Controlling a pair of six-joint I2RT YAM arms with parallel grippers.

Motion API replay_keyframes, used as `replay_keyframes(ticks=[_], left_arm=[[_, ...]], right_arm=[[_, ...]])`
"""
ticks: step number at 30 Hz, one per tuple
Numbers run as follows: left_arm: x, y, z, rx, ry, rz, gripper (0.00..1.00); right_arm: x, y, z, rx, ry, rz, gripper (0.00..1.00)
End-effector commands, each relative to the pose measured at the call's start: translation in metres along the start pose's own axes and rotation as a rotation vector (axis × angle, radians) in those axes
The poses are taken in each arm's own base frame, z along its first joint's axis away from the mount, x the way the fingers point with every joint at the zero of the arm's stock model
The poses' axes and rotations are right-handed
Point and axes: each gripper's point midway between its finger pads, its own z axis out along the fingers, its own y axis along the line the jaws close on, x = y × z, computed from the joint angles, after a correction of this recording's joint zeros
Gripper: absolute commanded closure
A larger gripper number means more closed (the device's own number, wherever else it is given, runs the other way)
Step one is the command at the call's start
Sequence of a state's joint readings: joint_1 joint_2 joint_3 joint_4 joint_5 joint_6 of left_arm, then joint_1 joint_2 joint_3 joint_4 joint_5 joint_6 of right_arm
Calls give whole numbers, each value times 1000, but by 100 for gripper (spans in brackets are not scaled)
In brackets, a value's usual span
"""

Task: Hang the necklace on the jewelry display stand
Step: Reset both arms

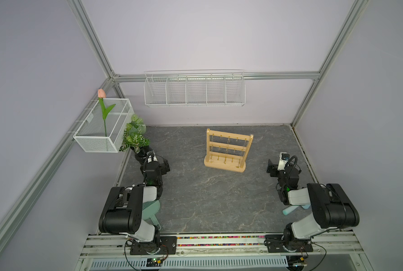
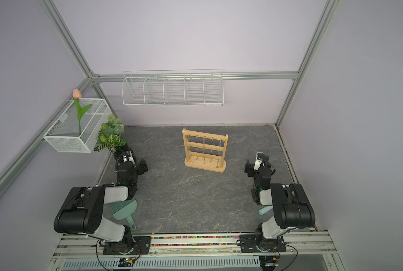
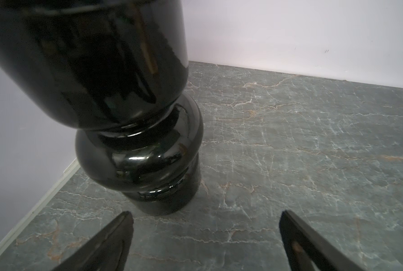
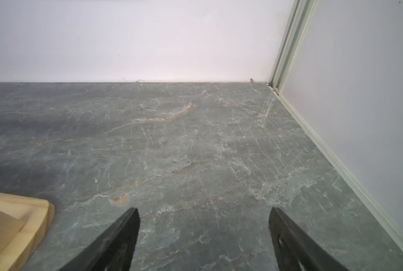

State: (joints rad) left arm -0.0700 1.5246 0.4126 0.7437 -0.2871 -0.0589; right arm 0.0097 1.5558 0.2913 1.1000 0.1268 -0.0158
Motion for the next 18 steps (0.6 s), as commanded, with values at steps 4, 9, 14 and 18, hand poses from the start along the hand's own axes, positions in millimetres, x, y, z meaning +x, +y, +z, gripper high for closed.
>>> replay_keyframes(ticks=[4, 9, 14, 18], left_arm=[[-18, -2, 1, 12, -46, -3, 1], [-17, -3, 1, 12, -45, -3, 1], [-17, -2, 1, 11, -45, -3, 1], [-17, -2, 1, 11, -45, -2, 1]], right_arm=[[4, 10, 2, -42, 35, -52, 11], [5, 7, 3, -27, 41, -47, 11], [5, 9, 4, -37, 46, -51, 11], [5, 10, 2, -44, 39, -53, 11]])
